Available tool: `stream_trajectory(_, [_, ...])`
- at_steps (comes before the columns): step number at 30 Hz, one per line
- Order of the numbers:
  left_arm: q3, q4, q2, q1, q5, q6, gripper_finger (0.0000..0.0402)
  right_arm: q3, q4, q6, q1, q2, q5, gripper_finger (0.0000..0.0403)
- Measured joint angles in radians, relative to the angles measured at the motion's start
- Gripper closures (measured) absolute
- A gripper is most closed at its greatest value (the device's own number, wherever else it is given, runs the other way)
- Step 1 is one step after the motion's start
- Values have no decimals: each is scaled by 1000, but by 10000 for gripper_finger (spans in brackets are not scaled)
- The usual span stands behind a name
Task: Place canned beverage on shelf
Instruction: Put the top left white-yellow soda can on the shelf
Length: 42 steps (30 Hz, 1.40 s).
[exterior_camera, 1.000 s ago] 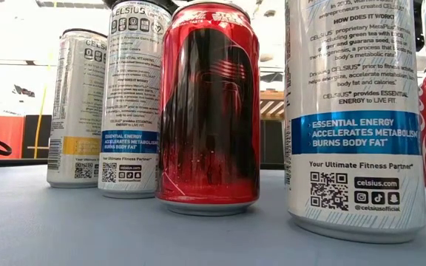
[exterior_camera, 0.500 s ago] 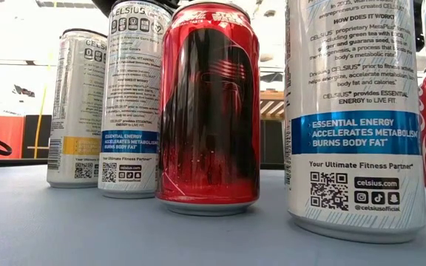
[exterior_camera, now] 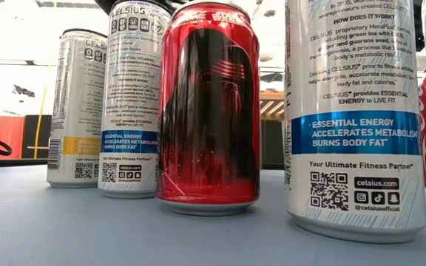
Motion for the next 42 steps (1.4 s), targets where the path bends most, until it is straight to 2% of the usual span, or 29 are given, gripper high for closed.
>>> stream_trajectory(8, [129,-28,0,0,31,34,166,0,0,0,0,0,1,97])
stream_trajectory(12, [250,-165,-5,10,69,52,166,0,0,0,0,0,1,97])
stream_trajectory(15, [383,-335,-5,25,93,56,166,0,0,-1,0,0,1,97])
stream_trajectory(18, [503,-457,-6,44,68,81,166,0,0,-6,0,0,1,97])
stream_trajectory(23, [643,-549,-7,105,47,159,166,0,8,-9,0,0,1,97])
stream_trajectory(26, [666,-543,-10,164,62,192,166,0,23,-13,0,0,1,97])
stream_trajectory(34, [665,-580,5,353,195,197,166,-1,32,-35,0,7,1,97])
stream_trajectory(42, [664,-580,14,399,222,228,166,-1,34,-35,0,23,0,97])
